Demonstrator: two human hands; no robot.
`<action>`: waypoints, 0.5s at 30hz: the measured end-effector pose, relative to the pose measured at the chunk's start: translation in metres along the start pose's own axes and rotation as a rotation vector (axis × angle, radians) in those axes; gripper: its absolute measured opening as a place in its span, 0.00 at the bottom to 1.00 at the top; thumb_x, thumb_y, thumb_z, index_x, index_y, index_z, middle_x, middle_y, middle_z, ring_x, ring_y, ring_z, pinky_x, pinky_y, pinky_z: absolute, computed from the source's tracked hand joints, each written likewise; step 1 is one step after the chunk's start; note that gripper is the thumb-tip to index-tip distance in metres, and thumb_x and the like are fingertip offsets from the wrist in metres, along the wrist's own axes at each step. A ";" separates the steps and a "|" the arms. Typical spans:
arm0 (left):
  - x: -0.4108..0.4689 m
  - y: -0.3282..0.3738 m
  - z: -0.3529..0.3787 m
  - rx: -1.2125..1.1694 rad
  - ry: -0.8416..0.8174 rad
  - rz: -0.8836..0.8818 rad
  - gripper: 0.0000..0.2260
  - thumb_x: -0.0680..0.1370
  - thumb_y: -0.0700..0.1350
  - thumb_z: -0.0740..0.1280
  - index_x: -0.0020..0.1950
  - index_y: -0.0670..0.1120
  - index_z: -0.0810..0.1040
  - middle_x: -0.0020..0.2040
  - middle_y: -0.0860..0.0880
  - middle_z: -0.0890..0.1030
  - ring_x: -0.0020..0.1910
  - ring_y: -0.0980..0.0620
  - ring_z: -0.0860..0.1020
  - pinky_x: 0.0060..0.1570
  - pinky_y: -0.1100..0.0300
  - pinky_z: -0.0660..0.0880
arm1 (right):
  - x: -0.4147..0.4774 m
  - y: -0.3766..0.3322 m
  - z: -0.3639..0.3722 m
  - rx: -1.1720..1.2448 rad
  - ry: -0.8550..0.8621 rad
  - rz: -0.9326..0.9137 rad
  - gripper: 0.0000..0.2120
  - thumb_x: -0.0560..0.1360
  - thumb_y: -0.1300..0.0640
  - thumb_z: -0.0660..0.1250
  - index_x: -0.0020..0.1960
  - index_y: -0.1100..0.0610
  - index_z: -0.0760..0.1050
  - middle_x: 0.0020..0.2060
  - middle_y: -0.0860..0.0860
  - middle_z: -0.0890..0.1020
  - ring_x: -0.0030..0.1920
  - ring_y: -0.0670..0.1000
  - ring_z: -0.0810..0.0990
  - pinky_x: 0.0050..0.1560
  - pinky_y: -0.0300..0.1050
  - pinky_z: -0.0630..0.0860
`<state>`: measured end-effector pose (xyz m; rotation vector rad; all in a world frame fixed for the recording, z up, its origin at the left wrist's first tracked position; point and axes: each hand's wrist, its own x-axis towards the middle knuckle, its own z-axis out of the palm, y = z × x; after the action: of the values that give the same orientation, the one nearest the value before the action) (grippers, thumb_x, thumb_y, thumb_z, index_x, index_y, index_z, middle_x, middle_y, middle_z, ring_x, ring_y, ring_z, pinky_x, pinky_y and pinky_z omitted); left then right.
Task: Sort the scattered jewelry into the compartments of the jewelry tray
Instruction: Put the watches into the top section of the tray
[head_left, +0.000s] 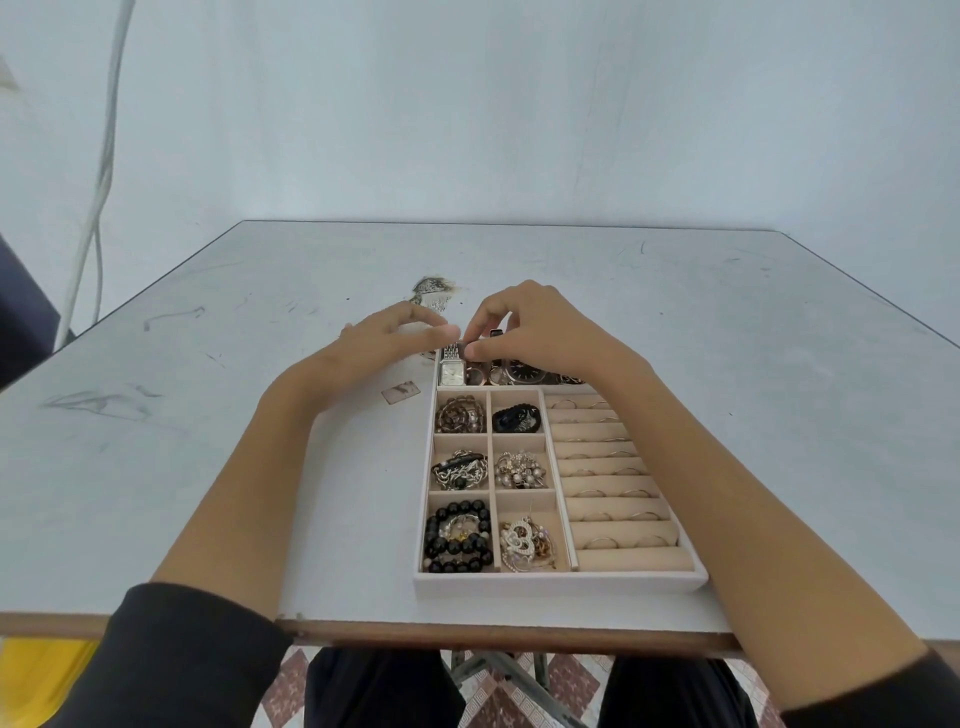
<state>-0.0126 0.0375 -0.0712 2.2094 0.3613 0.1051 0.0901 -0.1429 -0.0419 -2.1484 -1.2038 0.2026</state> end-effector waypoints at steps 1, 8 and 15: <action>-0.001 0.001 0.000 -0.012 -0.035 0.009 0.24 0.61 0.73 0.67 0.53 0.66 0.75 0.59 0.60 0.77 0.66 0.53 0.69 0.69 0.49 0.60 | -0.001 -0.001 -0.001 0.006 -0.001 0.004 0.05 0.68 0.53 0.75 0.43 0.52 0.83 0.34 0.41 0.80 0.28 0.36 0.72 0.34 0.35 0.66; -0.005 0.008 0.003 -0.007 -0.044 0.007 0.28 0.53 0.69 0.74 0.51 0.63 0.78 0.58 0.55 0.79 0.58 0.52 0.77 0.65 0.50 0.69 | -0.003 -0.001 -0.005 0.012 -0.031 -0.002 0.04 0.70 0.60 0.74 0.45 0.58 0.83 0.20 0.30 0.72 0.26 0.30 0.71 0.28 0.24 0.64; -0.008 0.009 0.003 0.001 -0.060 0.013 0.27 0.55 0.69 0.73 0.51 0.63 0.78 0.56 0.53 0.80 0.57 0.50 0.77 0.65 0.49 0.69 | -0.004 -0.002 -0.007 0.061 -0.031 0.018 0.09 0.70 0.56 0.74 0.50 0.56 0.81 0.32 0.37 0.80 0.31 0.34 0.74 0.34 0.26 0.66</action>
<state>-0.0174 0.0277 -0.0652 2.2105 0.3143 0.0454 0.0896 -0.1483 -0.0356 -2.1112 -1.1810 0.2776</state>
